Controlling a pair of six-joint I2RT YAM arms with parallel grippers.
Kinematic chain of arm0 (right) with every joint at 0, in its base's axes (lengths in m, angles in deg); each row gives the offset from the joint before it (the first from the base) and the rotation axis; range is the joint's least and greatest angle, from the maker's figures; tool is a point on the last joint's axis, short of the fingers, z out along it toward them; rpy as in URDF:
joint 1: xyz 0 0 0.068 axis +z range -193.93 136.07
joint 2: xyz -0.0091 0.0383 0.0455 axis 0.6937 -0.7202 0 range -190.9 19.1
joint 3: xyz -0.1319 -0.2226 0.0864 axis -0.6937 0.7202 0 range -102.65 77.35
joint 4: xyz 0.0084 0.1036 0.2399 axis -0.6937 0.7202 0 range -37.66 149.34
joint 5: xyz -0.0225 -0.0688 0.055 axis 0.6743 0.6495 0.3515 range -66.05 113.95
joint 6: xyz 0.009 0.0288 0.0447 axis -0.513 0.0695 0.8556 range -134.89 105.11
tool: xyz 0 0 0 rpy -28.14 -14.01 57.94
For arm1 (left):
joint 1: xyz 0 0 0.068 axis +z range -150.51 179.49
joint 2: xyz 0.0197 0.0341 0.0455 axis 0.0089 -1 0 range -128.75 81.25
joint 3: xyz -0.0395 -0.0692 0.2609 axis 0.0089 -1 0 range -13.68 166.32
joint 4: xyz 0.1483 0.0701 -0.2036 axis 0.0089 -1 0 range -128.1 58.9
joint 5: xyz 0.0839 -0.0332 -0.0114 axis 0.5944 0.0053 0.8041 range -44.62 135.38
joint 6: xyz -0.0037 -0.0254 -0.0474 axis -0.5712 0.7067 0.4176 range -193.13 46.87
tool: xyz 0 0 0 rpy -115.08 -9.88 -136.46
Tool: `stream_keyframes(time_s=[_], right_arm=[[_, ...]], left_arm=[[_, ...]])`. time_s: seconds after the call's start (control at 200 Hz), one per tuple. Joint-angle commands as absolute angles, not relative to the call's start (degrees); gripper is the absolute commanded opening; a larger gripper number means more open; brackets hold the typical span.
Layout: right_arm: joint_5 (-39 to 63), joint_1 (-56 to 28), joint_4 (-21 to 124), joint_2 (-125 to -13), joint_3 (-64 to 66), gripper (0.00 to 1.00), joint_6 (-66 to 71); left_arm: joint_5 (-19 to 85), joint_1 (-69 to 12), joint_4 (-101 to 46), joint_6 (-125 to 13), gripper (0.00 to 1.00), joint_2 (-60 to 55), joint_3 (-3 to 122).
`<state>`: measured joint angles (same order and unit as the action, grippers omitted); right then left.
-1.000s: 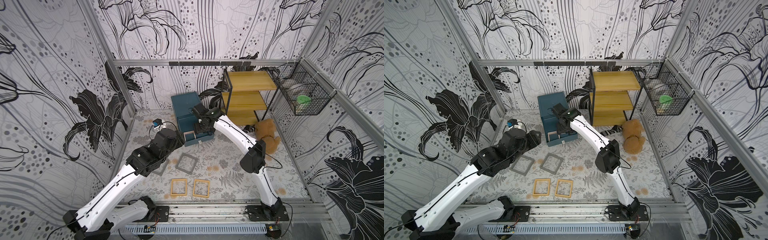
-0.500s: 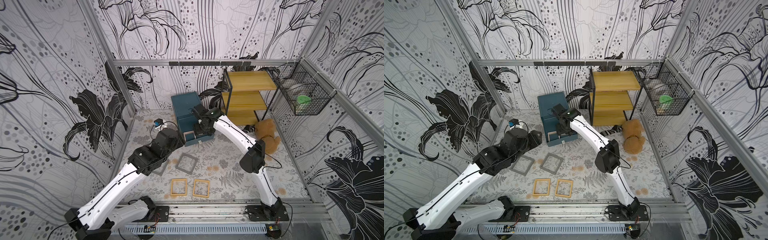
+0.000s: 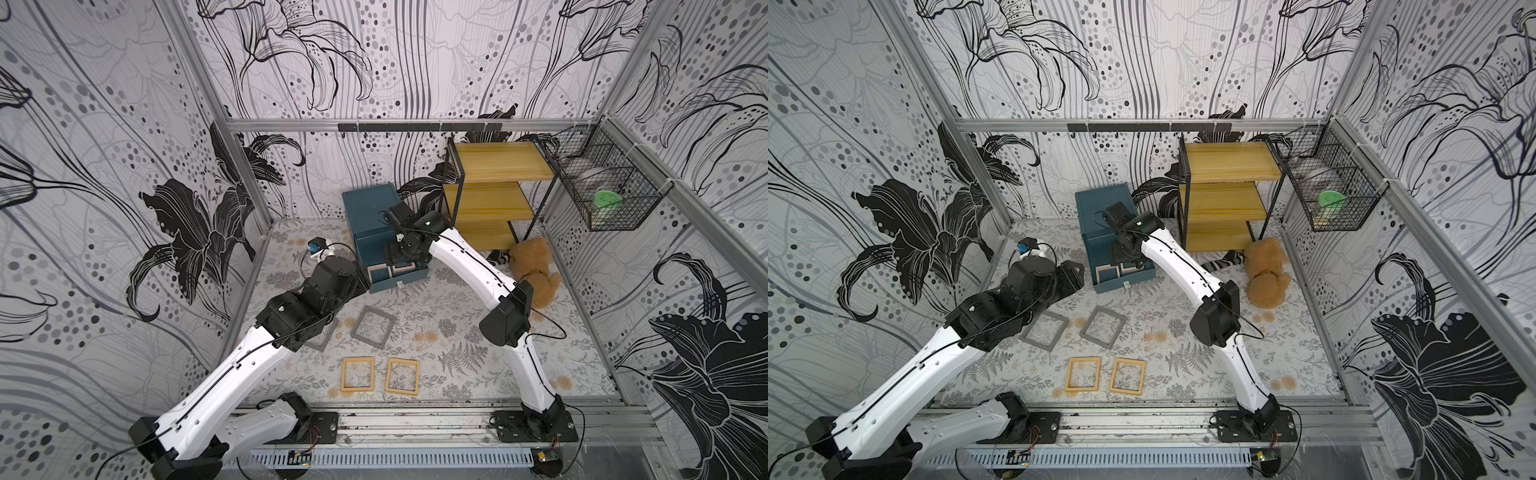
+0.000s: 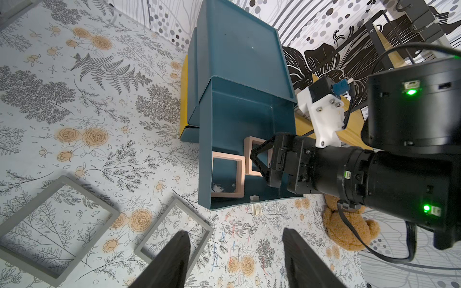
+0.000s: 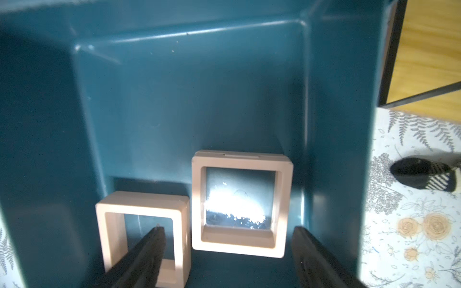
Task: Place the brooch boxes into the drawer by color
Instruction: Place the brooch box in the drawer.
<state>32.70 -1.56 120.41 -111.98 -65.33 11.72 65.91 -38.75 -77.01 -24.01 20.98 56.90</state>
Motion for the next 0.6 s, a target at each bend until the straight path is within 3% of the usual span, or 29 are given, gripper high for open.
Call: stream_keyframes(time_s=[0.0,0.13,0.596], right_arm=[[33.1,-1.7,119.9,-107.2,-66.1,0.79,13.5],[31.5,-1.7,116.3,-101.0,-61.0,0.71,16.4],[7.8,-7.6,85.4,-68.7,-9.0,0.52,39.8]], left_arm=[[64.8,-37.0,-75.2,-25.8,0.65,20.3,58.9],[60.4,-31.5,-73.8,-27.2,0.66,18.6,59.7],[48.7,-18.2,-64.9,-30.5,0.67,5.8,65.0]])
